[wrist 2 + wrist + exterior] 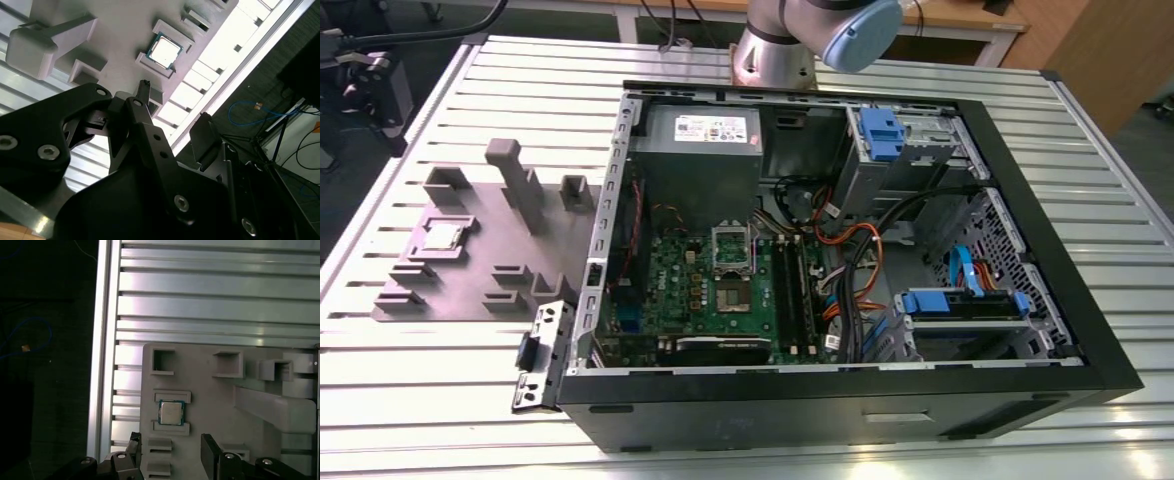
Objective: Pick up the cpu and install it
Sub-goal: 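Pick up the cpu and move it towards the insertion slot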
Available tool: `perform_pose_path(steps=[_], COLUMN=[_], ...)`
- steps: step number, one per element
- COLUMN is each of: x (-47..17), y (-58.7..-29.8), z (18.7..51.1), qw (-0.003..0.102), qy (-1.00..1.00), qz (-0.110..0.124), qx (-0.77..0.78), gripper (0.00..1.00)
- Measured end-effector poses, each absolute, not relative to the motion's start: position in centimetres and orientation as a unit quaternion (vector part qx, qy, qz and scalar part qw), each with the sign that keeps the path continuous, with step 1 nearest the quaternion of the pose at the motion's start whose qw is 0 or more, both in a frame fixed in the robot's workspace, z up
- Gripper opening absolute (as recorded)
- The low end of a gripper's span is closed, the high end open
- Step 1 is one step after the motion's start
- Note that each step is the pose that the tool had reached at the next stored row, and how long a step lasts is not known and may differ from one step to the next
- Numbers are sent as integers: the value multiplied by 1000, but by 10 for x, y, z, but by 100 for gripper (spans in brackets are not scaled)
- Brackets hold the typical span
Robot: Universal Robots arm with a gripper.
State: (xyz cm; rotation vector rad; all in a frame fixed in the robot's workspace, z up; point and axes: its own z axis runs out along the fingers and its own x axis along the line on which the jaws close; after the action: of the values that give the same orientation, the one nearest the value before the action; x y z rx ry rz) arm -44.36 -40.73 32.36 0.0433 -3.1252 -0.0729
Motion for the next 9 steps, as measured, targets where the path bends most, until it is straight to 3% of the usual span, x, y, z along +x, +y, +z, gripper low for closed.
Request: perform_pose_path(steps=[9], x=[-444], y=[-407], z=[323], qw=[8], qy=[-1000], qz=[-23], qx=[14], gripper=[59])
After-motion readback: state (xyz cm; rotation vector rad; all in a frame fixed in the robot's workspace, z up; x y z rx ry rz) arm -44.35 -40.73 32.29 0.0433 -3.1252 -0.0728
